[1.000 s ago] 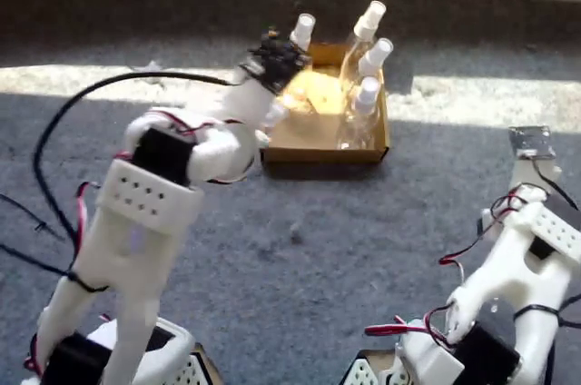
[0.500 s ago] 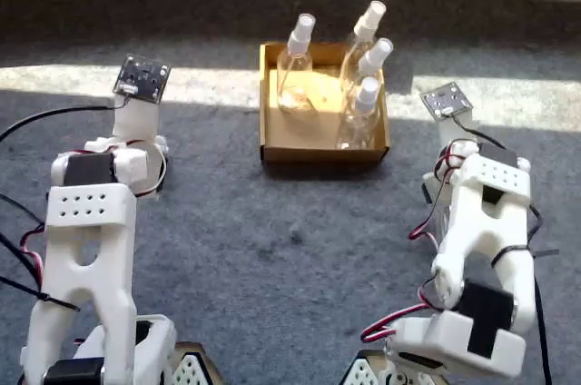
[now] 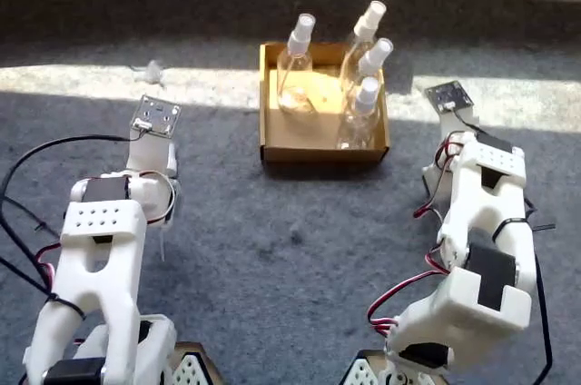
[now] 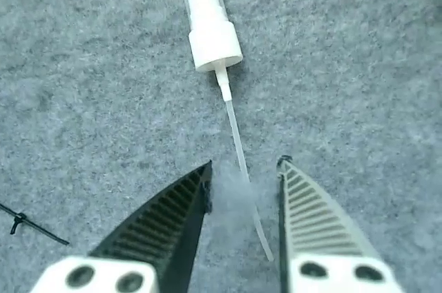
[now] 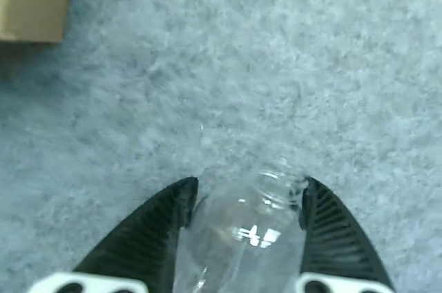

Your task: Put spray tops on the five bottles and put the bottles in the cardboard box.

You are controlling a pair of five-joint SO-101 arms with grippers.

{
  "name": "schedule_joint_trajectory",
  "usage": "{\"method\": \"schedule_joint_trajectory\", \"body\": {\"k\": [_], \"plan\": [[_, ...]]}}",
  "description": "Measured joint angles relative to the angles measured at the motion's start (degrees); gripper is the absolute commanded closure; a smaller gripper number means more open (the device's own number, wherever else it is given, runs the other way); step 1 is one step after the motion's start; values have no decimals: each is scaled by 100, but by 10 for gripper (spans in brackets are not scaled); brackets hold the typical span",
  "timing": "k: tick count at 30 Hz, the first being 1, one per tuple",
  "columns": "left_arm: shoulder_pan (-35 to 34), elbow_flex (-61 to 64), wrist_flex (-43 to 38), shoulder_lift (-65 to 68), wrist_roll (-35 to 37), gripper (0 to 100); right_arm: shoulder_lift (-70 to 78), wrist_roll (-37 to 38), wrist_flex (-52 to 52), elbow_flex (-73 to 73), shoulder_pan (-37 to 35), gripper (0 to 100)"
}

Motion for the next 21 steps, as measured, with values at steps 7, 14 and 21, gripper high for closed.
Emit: {"method": "schedule_joint_trajectory", "body": {"k": [7,14,21], "plan": [[0,167,-9,0,0,825,0,-598,448,0,0,714],[-9,176,-18,0,0,825,0,-607,589,-18,0,682],[0,229,-18,0,0,825,0,-897,1424,-598,0,683]]}}
